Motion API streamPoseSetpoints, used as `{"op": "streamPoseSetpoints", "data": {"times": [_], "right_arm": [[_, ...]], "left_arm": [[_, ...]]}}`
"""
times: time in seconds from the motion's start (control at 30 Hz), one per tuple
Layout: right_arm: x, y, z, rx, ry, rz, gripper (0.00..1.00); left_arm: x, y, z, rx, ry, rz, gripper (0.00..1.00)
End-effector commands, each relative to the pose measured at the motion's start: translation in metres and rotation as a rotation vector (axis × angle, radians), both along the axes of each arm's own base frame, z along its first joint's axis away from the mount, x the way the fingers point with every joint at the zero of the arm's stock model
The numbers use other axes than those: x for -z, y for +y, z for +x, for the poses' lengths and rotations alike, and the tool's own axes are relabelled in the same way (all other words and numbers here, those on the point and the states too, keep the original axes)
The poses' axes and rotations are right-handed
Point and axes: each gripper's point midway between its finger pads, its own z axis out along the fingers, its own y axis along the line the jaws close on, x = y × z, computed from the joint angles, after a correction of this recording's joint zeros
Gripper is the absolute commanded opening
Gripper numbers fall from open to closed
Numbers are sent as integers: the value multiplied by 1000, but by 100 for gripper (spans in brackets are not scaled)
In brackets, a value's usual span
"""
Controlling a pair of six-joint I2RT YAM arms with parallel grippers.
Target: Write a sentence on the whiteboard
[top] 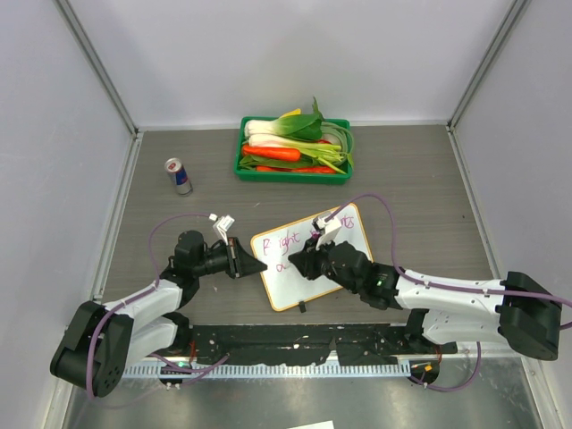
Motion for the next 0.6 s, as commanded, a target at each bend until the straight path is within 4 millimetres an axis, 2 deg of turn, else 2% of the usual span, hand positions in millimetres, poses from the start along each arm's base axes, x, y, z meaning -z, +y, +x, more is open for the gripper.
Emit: {"op": "streamPoseSetpoints", "data": {"times": [0.0,0.27,0.57], "right_arm": [[-6,-7,6,32,-23,-26,1],[-52,-1,-2,-12,-70,146,1],[-63,-7,4,22,-99,143,1]], "left_arm": [[-1,1,5,-7,-45,14,0],[-1,1,4,-7,-44,15,0],[-1,1,4,-9,-47,16,0]]}}
